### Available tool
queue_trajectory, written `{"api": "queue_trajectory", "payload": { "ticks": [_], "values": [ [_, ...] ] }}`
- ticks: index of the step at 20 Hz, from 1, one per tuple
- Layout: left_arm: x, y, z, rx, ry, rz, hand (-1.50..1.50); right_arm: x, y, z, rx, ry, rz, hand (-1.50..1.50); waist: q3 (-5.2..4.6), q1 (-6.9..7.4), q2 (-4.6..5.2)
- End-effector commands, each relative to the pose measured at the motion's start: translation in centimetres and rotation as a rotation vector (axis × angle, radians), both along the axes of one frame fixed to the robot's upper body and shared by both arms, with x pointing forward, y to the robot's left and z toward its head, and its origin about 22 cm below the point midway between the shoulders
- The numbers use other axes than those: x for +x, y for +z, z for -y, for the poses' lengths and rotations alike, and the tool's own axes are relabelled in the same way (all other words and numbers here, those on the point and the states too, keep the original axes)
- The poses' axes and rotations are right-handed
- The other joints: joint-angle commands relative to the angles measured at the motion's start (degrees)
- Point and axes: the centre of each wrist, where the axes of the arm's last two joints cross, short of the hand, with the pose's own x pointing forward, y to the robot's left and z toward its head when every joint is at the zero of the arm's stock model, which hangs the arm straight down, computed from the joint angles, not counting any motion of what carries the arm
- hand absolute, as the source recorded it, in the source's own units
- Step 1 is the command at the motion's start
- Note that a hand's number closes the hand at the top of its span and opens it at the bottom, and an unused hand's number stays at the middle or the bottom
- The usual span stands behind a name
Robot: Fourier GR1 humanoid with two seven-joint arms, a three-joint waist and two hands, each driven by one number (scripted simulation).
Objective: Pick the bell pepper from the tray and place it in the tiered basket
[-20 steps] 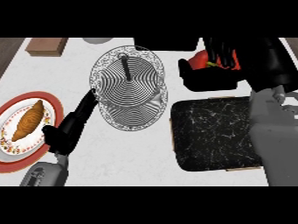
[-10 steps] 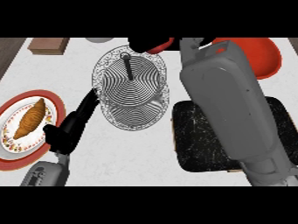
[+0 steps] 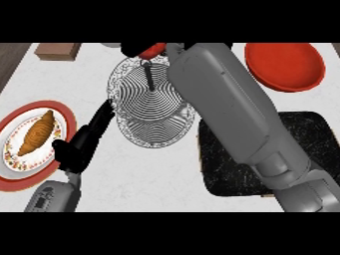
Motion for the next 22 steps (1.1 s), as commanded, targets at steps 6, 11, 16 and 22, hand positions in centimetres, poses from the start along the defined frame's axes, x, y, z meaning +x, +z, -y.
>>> {"api": "queue_trajectory", "payload": {
  "ticks": [6,11,16,22],
  "values": [
    [0.6,0.7,1.3,0.002,-0.035,0.005,0.0,1.2,-2.5,-1.7,0.127,0.006,-0.09,1.5,-0.03,2.03,0.26],
    [0.5,-0.6,1.6,-0.004,-0.047,0.016,0.0,1.9,-1.8,-0.8,0.311,-0.045,-0.335,1.5,-0.05,1.55,0.25],
    [1.1,0.4,1.9,0.0,-0.03,0.01,0.0,1.6,-3.1,-1.0,0.436,-0.06,-0.412,-1.5,-0.01,1.6,0.09],
    [-0.2,-0.2,-0.1,0.007,-0.011,-0.011,0.0,1.0,-0.4,-2.4,0.519,-0.155,-0.237,-1.5,0.02,-0.35,-0.37]
  ]
}}
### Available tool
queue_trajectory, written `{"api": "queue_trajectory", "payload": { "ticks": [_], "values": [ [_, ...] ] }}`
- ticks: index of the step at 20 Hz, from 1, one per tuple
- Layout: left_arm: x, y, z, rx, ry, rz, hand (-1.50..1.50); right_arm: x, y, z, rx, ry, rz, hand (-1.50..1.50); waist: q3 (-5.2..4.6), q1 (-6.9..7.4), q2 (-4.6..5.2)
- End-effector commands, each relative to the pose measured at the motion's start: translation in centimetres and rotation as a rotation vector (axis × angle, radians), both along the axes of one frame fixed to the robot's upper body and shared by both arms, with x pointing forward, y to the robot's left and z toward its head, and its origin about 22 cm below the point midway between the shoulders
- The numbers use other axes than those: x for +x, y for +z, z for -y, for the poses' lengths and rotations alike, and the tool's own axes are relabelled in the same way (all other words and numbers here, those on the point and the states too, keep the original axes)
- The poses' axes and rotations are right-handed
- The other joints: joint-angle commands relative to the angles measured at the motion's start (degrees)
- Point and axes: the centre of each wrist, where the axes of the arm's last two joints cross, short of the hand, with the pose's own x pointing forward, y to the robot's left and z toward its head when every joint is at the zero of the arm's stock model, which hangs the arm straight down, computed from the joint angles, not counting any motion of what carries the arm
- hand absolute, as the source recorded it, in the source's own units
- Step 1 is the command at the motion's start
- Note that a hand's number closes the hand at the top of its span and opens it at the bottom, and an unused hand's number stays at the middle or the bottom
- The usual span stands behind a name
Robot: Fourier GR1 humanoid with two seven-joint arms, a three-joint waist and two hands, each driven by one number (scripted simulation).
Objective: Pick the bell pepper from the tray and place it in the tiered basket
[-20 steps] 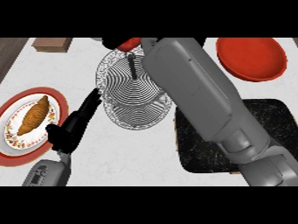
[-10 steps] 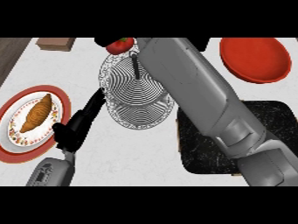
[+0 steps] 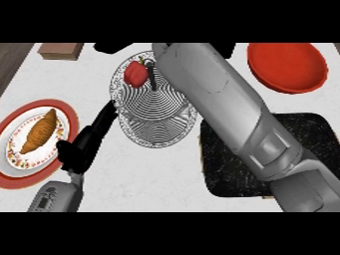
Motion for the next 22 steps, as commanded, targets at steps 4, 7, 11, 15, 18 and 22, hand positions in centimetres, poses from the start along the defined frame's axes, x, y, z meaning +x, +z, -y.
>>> {"api": "queue_trajectory", "payload": {
  "ticks": [4,7,11,15,18,22],
  "values": [
    [-0.3,-0.2,-1.7,0.0,0.036,-0.017,0.0,1.4,0.6,2.7,-0.048,-0.294,0.185,-1.5,0.03,-2.65,-0.52],
    [-0.5,0.3,-0.3,0.003,0.051,-0.004,0.0,2.5,2.0,6.3,-0.039,-0.444,0.289,-1.5,0.09,-3.47,-0.83],
    [-1.1,0.0,-2.2,0.012,0.077,-0.023,0.0,2.5,1.6,11.2,0.046,-0.554,0.385,-1.5,0.17,-4.75,-1.13],
    [-1.8,-0.6,-0.8,-0.016,0.088,-0.033,0.0,1.0,1.8,16.9,0.126,-0.543,0.407,-1.5,0.17,-5.29,-1.22],
    [-2.3,-0.2,-3.2,-0.007,0.102,-0.013,0.0,-0.6,2.1,23.3,0.145,-0.57,0.432,-1.5,0.2,-5.58,-1.27],
    [-2.5,-1.1,-2.5,-0.016,0.109,-0.024,0.0,-3.8,0.9,30.8,0.1,-0.535,0.427,-1.5,0.22,-6.13,-0.99]
  ]
}}
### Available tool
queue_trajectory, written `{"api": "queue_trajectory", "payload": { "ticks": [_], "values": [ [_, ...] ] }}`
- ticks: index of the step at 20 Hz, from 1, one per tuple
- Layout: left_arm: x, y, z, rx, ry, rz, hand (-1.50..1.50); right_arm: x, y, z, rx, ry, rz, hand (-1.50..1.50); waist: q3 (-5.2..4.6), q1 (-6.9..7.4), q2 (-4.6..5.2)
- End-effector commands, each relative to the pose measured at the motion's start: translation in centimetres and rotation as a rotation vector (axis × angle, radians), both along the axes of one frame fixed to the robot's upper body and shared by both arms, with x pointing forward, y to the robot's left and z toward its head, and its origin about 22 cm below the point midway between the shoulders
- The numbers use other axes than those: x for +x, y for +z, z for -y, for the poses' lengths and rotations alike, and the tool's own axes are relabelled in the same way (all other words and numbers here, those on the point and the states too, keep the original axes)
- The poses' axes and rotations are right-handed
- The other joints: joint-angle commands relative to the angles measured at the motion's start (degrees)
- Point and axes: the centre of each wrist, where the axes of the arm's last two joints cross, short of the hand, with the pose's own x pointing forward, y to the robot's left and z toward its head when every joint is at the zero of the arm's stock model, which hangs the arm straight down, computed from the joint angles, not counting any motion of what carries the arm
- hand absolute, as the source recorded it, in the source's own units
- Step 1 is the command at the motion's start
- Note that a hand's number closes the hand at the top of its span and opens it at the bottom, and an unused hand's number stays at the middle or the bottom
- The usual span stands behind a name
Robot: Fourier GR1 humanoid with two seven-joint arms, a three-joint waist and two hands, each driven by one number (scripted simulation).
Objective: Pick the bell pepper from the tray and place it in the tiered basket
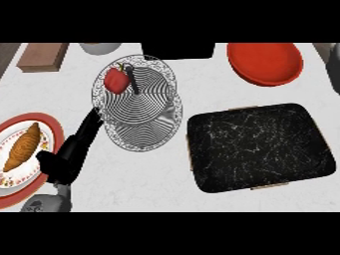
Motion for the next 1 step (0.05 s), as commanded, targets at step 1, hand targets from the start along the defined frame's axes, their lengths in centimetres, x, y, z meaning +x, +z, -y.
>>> {"api": "queue_trajectory", "payload": {
  "ticks": [1],
  "values": [
    [-0.29,0.91,-0.68,0.024,-0.016,-0.008,0.0,-3.85,-0.24,6.6,-0.022,0.022,-0.004,-1.5,0.0,0.45,0.12]
  ]
}}
